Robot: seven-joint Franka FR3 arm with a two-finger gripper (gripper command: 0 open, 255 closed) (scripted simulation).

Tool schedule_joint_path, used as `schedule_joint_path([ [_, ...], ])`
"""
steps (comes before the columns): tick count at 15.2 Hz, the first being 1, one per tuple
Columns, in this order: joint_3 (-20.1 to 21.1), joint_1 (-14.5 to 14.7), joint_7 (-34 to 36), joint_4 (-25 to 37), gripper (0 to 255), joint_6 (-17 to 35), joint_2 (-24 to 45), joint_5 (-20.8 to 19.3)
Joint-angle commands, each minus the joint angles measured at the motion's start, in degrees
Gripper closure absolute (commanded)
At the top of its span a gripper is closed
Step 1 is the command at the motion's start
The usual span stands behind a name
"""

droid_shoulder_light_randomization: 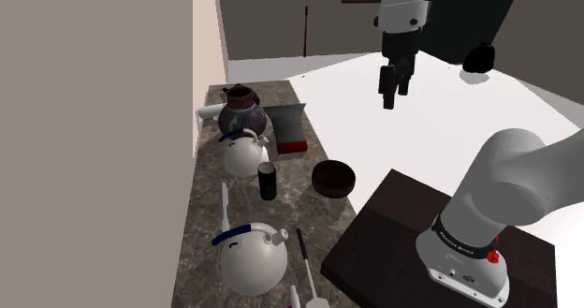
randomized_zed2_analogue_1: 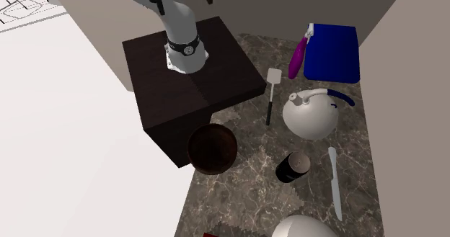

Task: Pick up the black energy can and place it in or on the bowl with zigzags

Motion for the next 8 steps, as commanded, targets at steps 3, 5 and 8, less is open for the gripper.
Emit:
schedule_joint_path([
  [3, 0.92, 0.48, 1.21, -1.27, 0, 4.02, 2.36, 0.81],
  [5, 1.83, 0.96, 2.38, -2.22, 0, 8.06, 5.04, 1.55],
  [8, 3.18, 1.66, 4.08, -3.02, 0, 14.07, 9.63, 2.49],
])
